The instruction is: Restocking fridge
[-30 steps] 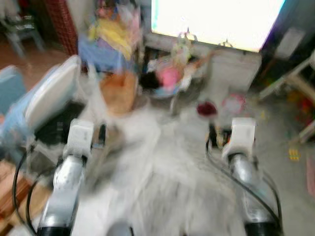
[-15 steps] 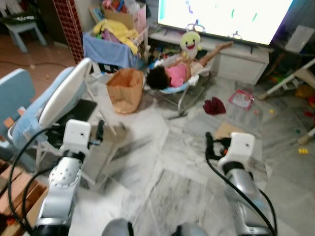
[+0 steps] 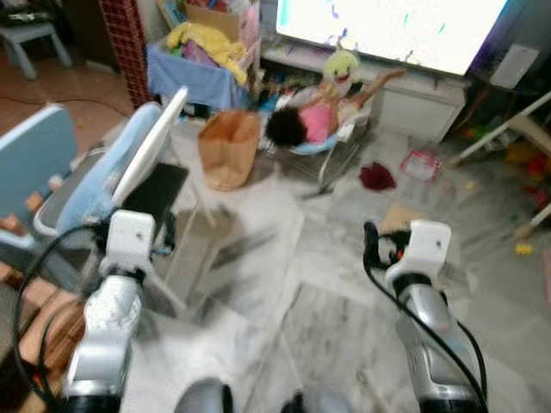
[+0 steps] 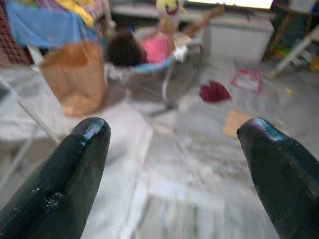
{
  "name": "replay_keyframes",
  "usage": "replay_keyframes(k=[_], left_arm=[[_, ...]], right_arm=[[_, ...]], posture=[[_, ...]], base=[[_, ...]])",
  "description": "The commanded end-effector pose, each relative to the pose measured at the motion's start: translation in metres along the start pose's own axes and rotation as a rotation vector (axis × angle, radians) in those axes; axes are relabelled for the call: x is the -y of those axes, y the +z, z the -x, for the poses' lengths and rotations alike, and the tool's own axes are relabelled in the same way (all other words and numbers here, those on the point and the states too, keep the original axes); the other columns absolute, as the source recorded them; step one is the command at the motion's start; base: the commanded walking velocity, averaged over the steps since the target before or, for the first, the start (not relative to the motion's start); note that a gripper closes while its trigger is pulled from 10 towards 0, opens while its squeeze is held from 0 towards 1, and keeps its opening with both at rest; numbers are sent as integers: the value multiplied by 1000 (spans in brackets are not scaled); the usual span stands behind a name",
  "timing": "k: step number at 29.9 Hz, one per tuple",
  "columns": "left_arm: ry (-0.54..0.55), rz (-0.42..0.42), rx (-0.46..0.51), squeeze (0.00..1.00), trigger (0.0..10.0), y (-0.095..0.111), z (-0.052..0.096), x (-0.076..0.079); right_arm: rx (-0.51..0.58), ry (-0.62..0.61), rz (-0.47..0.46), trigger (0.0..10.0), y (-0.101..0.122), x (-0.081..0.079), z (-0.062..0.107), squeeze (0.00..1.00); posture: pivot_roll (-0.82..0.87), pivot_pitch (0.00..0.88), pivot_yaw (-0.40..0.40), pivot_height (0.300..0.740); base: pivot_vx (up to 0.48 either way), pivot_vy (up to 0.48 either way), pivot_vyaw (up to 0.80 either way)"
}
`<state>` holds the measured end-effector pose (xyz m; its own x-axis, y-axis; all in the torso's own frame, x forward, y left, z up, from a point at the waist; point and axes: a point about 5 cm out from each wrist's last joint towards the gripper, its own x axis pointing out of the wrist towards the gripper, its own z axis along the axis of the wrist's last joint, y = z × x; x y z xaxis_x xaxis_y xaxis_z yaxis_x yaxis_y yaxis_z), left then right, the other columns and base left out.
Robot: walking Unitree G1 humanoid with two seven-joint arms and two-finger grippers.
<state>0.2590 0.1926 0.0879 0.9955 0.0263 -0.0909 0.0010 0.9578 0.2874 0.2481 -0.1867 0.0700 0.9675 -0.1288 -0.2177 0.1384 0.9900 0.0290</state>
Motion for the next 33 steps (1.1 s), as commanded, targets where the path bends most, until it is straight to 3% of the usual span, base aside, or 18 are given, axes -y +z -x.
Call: replay_keyframes(k=[1,9,16,25,33], left_arm=[[18,-15,-15,0,10000,-3,1,-5],[25,-10,-22,0,10000,-5,-6,-2],[43,-8,39,0,10000,11,-18,-5],[66,-24,19,0,10000,0,-4,-12],[121,13,13,0,10000,0,-8,-17]], right_arm=[[-3,-12,-8,10000,0,2,0,0],[-9,-4,-17,10000,-1,-4,-6,0],[48,39,-13,10000,16,-13,-20,0],[27,2,-35,10000,7,-4,-10,0],[18,20,-8,10000,6,-3,-7,0]], posture=[[17,72,-44,740],[30,45,-67,740],[49,14,-67,740],[57,58,-54,740],[40,74,-65,740]], base=[[-319,360,0],[-330,352,0],[-341,342,0],[-254,393,0],[0,457,0]])
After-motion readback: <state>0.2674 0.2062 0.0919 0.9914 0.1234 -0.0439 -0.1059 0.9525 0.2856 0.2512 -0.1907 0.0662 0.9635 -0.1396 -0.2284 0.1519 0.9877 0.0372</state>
